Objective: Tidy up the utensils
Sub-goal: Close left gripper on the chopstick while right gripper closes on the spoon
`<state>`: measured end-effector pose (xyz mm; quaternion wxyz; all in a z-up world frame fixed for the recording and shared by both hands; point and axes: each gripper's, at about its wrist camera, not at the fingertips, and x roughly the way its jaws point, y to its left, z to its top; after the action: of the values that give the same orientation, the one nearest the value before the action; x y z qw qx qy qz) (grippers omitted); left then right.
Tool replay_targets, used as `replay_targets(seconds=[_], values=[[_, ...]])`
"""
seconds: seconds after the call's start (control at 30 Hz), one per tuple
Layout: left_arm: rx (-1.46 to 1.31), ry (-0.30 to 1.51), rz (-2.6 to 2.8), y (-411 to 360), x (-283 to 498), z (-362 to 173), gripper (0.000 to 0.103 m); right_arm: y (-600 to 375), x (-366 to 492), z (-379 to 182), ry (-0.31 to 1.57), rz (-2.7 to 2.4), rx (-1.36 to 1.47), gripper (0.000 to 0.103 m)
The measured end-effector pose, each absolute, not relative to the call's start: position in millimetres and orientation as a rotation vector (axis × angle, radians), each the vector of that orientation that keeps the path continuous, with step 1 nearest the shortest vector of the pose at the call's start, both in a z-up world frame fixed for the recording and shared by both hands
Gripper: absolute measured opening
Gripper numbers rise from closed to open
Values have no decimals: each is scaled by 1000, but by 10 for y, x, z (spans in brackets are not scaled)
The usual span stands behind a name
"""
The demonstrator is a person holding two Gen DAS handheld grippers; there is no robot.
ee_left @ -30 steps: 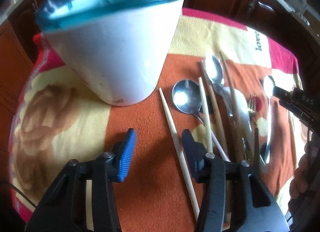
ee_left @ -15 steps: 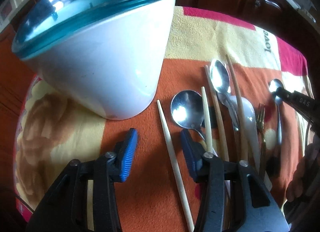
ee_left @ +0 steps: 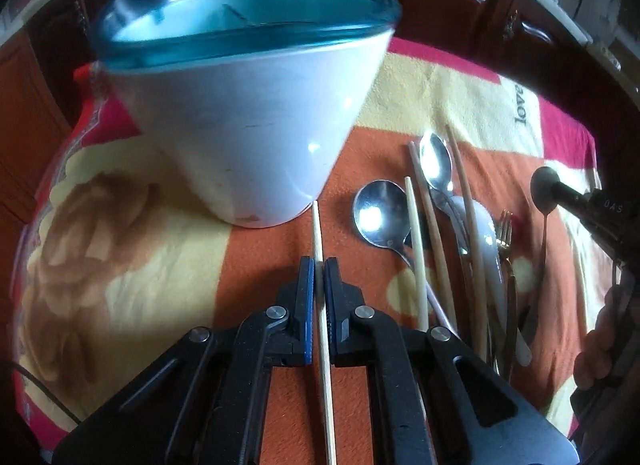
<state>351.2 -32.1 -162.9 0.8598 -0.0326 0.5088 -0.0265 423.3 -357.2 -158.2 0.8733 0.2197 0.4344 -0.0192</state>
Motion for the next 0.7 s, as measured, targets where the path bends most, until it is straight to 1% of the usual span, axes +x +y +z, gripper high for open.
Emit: replay_targets(seconds=[0.3, 0.43, 0.53, 0.67, 0.7], values=[[-170, 1043, -104, -114, 3402, -1456, 4, -3540, 4164, -1533, 888, -34, 408, 1], [-186, 1135, -119, -86, 3451, -1526, 4, -3528, 4176, -1587, 916, -19, 403, 1], [-136, 1238, -120, -116, 3489, -1603, 4, -3499, 4216, -1644, 951, -6, 398, 1], [-31, 1309, -100, -199, 3587, -1595, 17, -3491, 4230, -1652, 965, -7, 382, 1], [-14, 1324, -95, -217, 3620, -1590, 17, -3489, 4236, -1665, 972, -14, 374, 1]])
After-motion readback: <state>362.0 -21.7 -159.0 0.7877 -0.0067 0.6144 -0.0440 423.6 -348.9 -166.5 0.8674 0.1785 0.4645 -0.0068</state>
